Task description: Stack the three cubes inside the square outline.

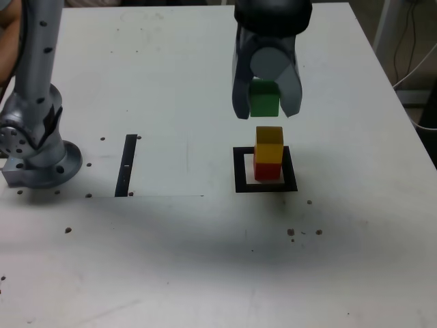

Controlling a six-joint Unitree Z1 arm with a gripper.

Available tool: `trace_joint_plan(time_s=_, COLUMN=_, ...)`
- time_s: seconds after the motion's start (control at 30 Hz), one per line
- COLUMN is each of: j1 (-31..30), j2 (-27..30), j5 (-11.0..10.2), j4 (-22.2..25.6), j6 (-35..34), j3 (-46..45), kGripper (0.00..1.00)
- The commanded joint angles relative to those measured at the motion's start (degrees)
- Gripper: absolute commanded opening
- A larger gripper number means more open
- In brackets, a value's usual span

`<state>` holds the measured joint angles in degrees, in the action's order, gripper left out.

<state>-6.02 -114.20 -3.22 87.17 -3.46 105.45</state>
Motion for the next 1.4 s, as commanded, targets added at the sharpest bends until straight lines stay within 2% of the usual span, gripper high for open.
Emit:
trace_joint_plan(time_s=0.0, j1=-0.4, j2=-1.2, j5=-0.8, j4=-0.2, j6=-1.1, j3=0.3, kGripper=0.28)
trace_joint_plan(time_s=0.13, j1=-1.0, j2=-2.0, j5=-1.3, j4=-0.4, j6=-2.5, j3=0.8, kGripper=0.28)
trace_joint_plan(time_s=0.47, j1=-2.2, j2=-2.5, j5=-0.1, j4=-0.6, j6=-4.8, j3=0.3, kGripper=0.28)
trace_joint_plan(time_s=0.93, j1=-2.5, j2=-3.0, j5=0.0, j4=-3.2, j6=-5.6, j3=-2.7, kGripper=0.28)
trace_joint_plan(time_s=1.37, j1=-2.6, j2=-3.0, j5=1.0, j4=-4.6, j6=-5.7, j3=-3.7, kGripper=0.30)
